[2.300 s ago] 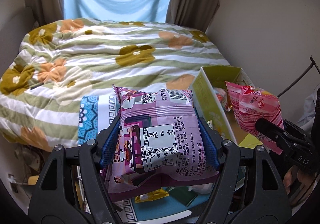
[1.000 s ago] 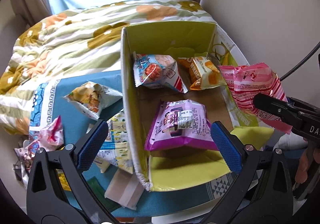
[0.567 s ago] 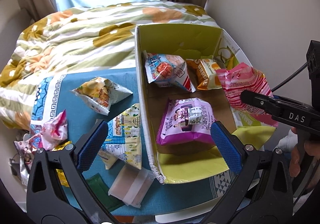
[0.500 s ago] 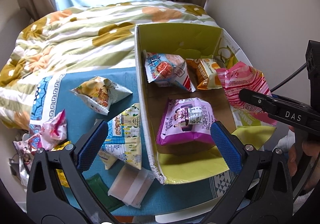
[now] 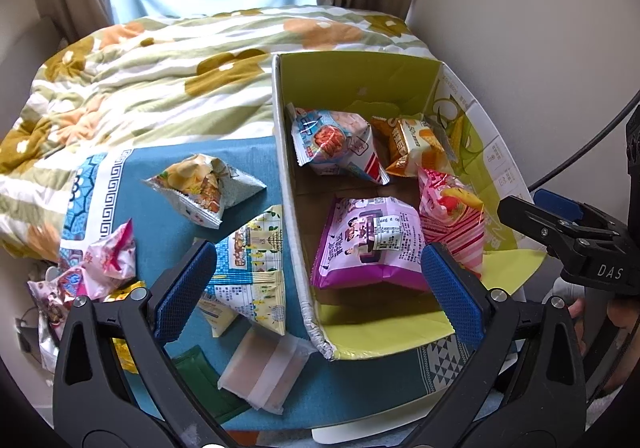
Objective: Organize snacks
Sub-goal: 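Lower both bags into the yellow box and open both tools, then withdraw both tools from the box toward the remaining snacks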
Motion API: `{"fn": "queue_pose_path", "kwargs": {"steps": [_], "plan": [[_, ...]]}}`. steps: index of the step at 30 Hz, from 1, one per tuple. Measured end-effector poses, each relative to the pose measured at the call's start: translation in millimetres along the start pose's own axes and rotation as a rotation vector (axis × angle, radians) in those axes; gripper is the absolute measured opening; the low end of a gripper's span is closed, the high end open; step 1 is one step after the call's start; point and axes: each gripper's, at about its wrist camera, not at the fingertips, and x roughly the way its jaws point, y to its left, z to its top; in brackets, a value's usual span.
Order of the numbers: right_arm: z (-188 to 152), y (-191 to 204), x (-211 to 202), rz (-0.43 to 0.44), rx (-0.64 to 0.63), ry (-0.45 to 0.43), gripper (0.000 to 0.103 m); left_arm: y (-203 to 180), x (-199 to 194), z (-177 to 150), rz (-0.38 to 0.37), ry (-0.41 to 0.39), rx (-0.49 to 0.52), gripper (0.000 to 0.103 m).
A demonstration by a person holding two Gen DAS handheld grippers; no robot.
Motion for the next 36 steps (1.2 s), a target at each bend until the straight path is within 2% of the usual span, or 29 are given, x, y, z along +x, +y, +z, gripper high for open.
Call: {"fn": "queue_pose_path", "kwargs": {"steps": [8,14,20,28,36], "plan": [[5.5,20.6,-26.9,-0.004,-0.099,-0.052,0.103,13.7,-40.5,-11.4,0.060,-0.057,-0.040,0.101],[-0.2,48.1,-44.1,0.014,-0.142,-0.105,0.103,56.0,-74.5,-35.2,0.117,-0.095,-0.131,0.101],[-13.1,81.2,-54.4,0.029,-0.159,-0.136,0.103,98.1,-96.1,-57.4,0.132,-0.106,-0.186,0.101],[-46.9,131.1,-56.1,0.011,-0.129,-0.135,0.103,146.8,-112.8,-88.1,0.123,-0.056,-0.172,0.101],[-76.6,182.2,-39.2,-0.003,-0.114,-0.102,0.103,200.2,-115.6,-120.1,0.108,-0.014,-0.175,0.101]]}}
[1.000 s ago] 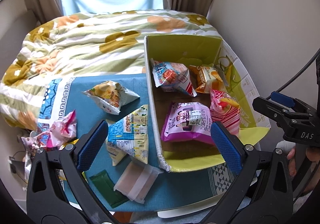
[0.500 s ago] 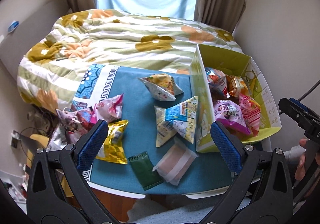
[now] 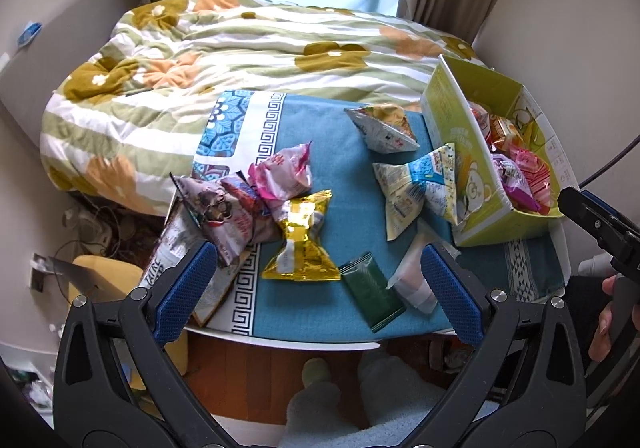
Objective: Organize snacks
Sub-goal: 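Withdraw both tools from the box toward the remaining snacks, then close the left tool on the green packet while the right tool approaches the white packet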
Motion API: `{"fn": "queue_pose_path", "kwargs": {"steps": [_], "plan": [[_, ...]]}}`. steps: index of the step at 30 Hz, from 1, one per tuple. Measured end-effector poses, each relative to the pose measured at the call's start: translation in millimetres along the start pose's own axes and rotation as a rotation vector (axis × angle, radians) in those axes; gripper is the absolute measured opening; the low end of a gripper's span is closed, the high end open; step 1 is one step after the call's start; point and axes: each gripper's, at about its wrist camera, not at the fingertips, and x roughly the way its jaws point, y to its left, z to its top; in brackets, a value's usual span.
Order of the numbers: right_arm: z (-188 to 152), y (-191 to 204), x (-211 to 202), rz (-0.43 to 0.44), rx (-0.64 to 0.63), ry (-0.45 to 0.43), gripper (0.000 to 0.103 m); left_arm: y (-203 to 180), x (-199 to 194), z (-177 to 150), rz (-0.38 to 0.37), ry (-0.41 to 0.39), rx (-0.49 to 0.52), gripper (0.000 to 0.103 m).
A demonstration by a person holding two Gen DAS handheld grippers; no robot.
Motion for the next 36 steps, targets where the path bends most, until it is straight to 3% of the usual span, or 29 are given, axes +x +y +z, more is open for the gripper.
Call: {"fn": "queue_pose_path", "kwargs": {"steps": [8,16,26,29,33,36], "plan": [[-36.3,26.5,38.2,-0.032,0.065,0.060,0.103,16.8,40.7,-25.2,-0.037,0.053,-0.022,0.101],[-82.8,19.0,107.2,-0.167,0.177,0.123,0.103,-5.7,113.4,-68.2,-0.078,0.140,0.013,0.101],[-96.5,13.2,164.1,-0.247,0.230,0.157,0.103,-12.3,155.6,-90.2,-0.076,0.211,0.024,0.101],[-100.6,14.7,174.1,-0.277,0.189,0.186,0.102,-14.3,160.7,-93.1,-0.070,0.226,0.022,0.101],[-105.4,10.3,173.9,-0.243,0.143,0.197,0.095,-17.8,167.6,-97.0,-0.055,0.233,-0.006,0.101],[-104.8,3.7,167.4,-0.217,0.097,0.206,0.082,-22.6,169.8,-97.2,-0.045,0.228,-0.024,0.101]]}}
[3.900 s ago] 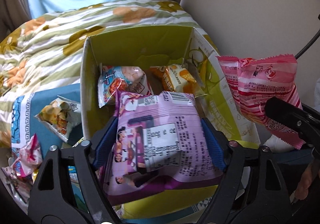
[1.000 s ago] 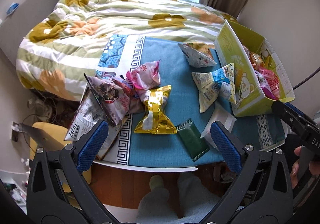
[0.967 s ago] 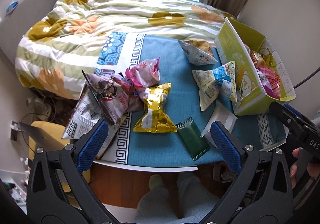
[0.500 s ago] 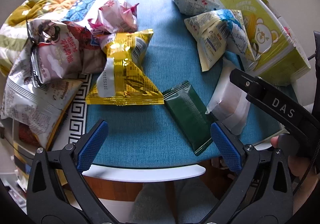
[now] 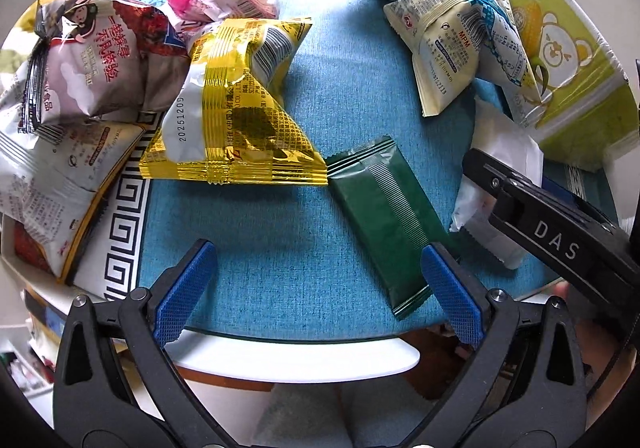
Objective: Organize snacks
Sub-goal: 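Close the left tool on the green packet while the right tool approaches the white packet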
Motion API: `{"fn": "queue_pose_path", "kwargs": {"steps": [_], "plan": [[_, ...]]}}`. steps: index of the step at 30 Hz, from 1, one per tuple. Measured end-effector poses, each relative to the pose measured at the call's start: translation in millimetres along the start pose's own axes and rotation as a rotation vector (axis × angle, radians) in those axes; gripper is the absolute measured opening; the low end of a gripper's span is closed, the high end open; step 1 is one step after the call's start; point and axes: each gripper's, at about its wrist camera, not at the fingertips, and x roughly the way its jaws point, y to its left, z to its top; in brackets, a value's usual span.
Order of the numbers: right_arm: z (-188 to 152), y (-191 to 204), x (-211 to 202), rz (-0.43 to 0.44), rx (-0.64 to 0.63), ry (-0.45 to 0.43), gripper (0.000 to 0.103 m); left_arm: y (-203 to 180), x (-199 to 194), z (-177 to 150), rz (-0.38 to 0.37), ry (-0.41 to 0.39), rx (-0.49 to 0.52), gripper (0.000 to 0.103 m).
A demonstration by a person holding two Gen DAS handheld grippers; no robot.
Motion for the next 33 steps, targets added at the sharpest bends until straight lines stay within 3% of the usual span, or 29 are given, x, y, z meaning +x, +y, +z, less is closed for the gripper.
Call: {"fn": "queue_pose_path", "kwargs": {"steps": [3,15,29,33], "plan": [[-0.4,-6.9,-4.4,0.024,-0.039,0.017,0.076,-6.0,1.1,-0.6,0.011,-0.011,-0.018,0.101],[-9.7,-41.5,-15.0,0.151,-0.112,0.115,0.070,-36.4,6.9,-2.6,0.079,0.004,0.006,0.101],[-7.0,-69.6,-15.3,0.306,-0.111,0.167,0.069,-39.6,16.4,14.0,0.067,0.022,-0.070,0.101],[-7.9,-69.3,-16.4,0.310,-0.131,0.158,0.069,-44.6,20.2,24.9,0.072,0.029,-0.083,0.101]]}}
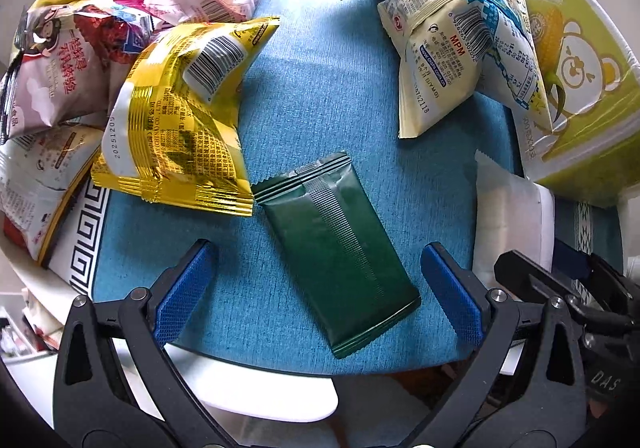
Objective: Organize snacks
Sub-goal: 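Close the left tool on the green packet while the right tool approaches the white packet, then carry the green packet and white packet into the yellow box, opening both tools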
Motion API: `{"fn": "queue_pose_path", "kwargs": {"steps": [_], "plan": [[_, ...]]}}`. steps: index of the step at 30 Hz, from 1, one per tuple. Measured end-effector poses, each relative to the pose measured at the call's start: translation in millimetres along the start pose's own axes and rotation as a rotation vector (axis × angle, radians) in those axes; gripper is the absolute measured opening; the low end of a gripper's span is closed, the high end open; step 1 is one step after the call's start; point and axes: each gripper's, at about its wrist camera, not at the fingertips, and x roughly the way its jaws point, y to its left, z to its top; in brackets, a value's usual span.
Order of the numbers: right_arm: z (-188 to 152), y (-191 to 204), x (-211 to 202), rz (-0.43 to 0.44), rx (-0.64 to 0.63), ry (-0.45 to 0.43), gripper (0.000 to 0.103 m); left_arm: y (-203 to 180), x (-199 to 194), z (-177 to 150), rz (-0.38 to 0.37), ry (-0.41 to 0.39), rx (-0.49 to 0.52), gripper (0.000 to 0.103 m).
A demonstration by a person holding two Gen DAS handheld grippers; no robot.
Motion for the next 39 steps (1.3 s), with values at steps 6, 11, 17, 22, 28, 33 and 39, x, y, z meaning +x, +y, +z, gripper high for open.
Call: {"fn": "queue_pose_path", "kwargs": {"steps": [6,11,17,22,28,33,39], "plan": [[0.6,16.1,5.1,-0.030,-0.048,-0.005,0.069,-9.1,3.8,3.1,0.052,0.029,0.048,0.097],[2.1,27.8,12.0,-0.098,-0.084,-0.019,0.069,-4.7,-1.2,0.9,0.068,0.021,0.081,0.081],[3.2,32.4,14.9,-0.153,-0.069,-0.040,0.069,-11.8,-7.1,6.0,0.047,-0.012,0.141,0.053],[3.6,37.7,18.8,-0.206,-0.072,-0.051,0.069,-14.6,-12.5,3.3,0.027,-0.016,0.183,0.041],[2.0,43.0,20.2,-0.245,-0.063,-0.070,0.061,-4.9,-14.8,4.3,-0.010,-0.009,0.189,0.041],[2.5,47.3,12.5,-0.221,-0.043,-0.094,0.060,4.2,-30.7,4.7,-0.024,-0.034,0.209,0.041],[6.7,63.2,-8.7,-0.199,-0.043,-0.140,0.059,18.3,-65.0,8.9,-0.050,-0.089,0.211,0.041]]}}
